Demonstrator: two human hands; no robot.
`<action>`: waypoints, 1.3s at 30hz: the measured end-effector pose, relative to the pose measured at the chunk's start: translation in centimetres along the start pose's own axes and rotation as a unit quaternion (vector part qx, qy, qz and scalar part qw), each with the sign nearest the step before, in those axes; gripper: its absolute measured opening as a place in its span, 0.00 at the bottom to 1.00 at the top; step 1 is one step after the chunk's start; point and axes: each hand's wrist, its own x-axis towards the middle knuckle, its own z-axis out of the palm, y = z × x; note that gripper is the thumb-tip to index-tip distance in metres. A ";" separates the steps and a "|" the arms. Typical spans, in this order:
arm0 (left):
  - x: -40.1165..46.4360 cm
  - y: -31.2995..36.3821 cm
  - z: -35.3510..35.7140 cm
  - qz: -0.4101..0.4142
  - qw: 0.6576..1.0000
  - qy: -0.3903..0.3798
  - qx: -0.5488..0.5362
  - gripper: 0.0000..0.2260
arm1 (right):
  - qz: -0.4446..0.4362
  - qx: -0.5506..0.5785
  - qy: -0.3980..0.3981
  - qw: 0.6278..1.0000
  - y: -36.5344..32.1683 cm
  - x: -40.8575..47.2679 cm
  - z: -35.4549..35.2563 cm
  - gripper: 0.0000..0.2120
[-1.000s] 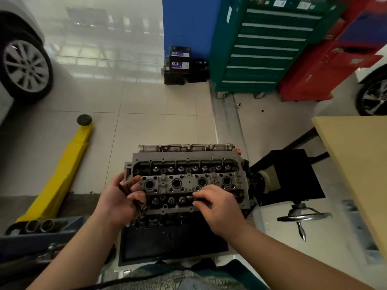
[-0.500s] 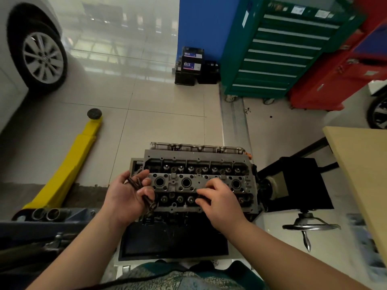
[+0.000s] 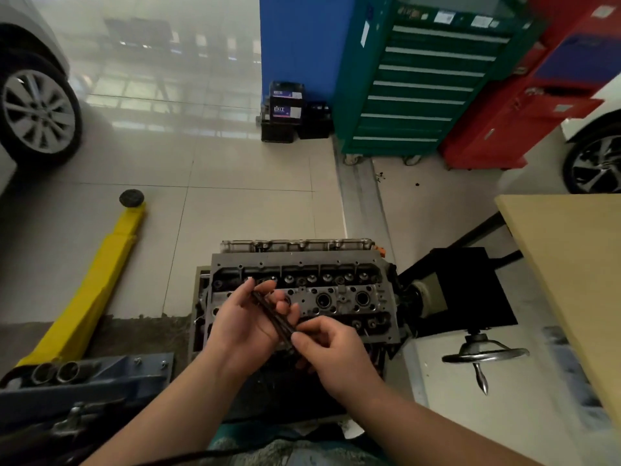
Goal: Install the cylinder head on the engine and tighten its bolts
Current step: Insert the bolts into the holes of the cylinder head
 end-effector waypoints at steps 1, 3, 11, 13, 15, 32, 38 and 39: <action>0.2 -0.5 0.1 -0.003 1.000 -0.007 -0.004 0.16 | -0.001 0.013 0.025 1.000 0.3 -0.2 -0.4 0.05; 0.5 -1.1 0.3 -0.009 1.000 -0.021 0.005 0.13 | -0.005 0.036 0.055 0.998 1.1 -0.6 -1.7 0.03; 2.1 -1.3 0.7 0.030 0.997 0.036 0.053 0.10 | -0.118 0.024 0.217 0.969 2.3 -1.9 -10.8 0.11; 2.4 -1.0 0.8 0.035 0.997 0.057 0.048 0.10 | -0.158 -0.063 0.214 0.962 2.7 -2.1 -12.5 0.13; 2.7 -0.9 1.0 0.036 0.996 0.067 0.038 0.11 | -0.191 -0.126 0.203 0.952 3.0 -2.0 -13.2 0.14; 2.9 -0.3 0.0 0.062 0.995 0.078 0.005 0.12 | -0.293 -0.278 0.102 0.909 4.8 0.7 -10.8 0.11; 2.6 0.0 0.1 0.066 0.995 0.073 -0.002 0.12 | -0.298 -0.303 0.087 0.901 4.4 1.3 -10.1 0.13; 2.6 0.1 0.0 0.066 0.995 0.072 -0.004 0.12 | -0.297 -0.305 0.081 0.901 4.2 1.3 -9.9 0.12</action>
